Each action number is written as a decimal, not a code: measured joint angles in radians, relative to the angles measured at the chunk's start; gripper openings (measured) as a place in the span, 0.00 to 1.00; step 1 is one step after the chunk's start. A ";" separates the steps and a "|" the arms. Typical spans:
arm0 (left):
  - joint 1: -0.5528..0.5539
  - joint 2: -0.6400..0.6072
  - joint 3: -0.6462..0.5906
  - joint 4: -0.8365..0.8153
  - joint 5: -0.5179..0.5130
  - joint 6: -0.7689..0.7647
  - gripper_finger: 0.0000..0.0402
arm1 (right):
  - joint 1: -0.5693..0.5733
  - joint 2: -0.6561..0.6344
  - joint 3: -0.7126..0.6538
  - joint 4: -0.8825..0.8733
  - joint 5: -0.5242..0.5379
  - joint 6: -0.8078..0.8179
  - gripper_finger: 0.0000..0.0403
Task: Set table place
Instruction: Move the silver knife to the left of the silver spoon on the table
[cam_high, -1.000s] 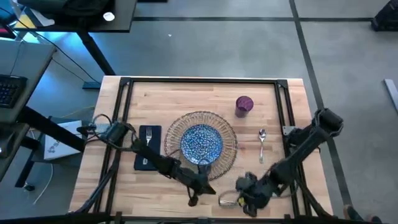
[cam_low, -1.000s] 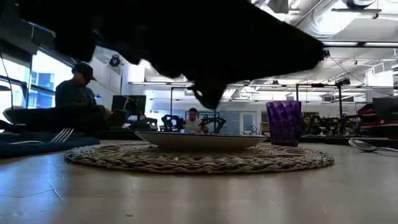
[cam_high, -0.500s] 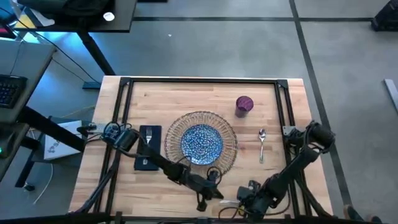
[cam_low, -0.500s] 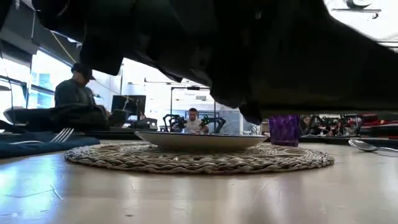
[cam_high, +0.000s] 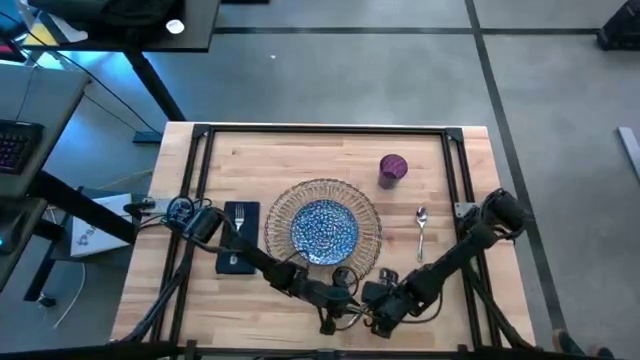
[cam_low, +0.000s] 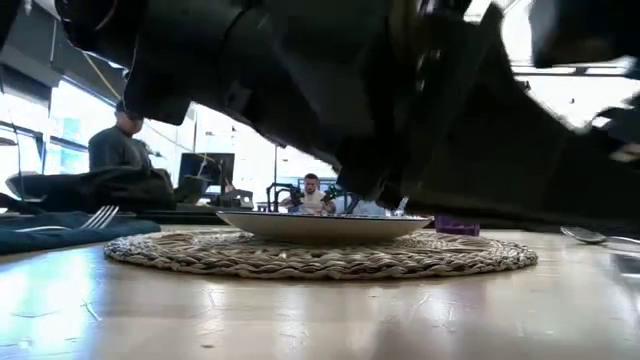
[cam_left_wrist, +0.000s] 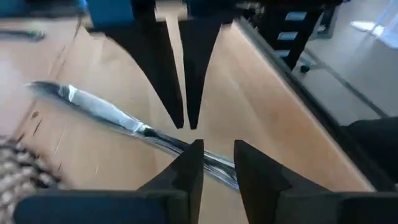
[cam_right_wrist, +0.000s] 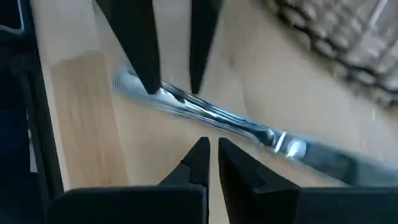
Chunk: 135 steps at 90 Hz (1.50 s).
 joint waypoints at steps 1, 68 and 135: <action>0.000 -0.001 0.000 -0.004 -0.002 0.000 0.20 | -0.002 0.000 0.004 -0.004 0.000 -0.007 0.00; -0.039 -0.015 -0.001 -0.123 -0.100 -0.080 0.26 | 0.023 0.090 0.068 0.050 -0.046 -0.019 0.00; -0.042 -0.162 -0.027 -0.526 -0.106 -0.078 0.26 | 0.013 -0.043 0.069 -0.240 0.118 0.002 0.00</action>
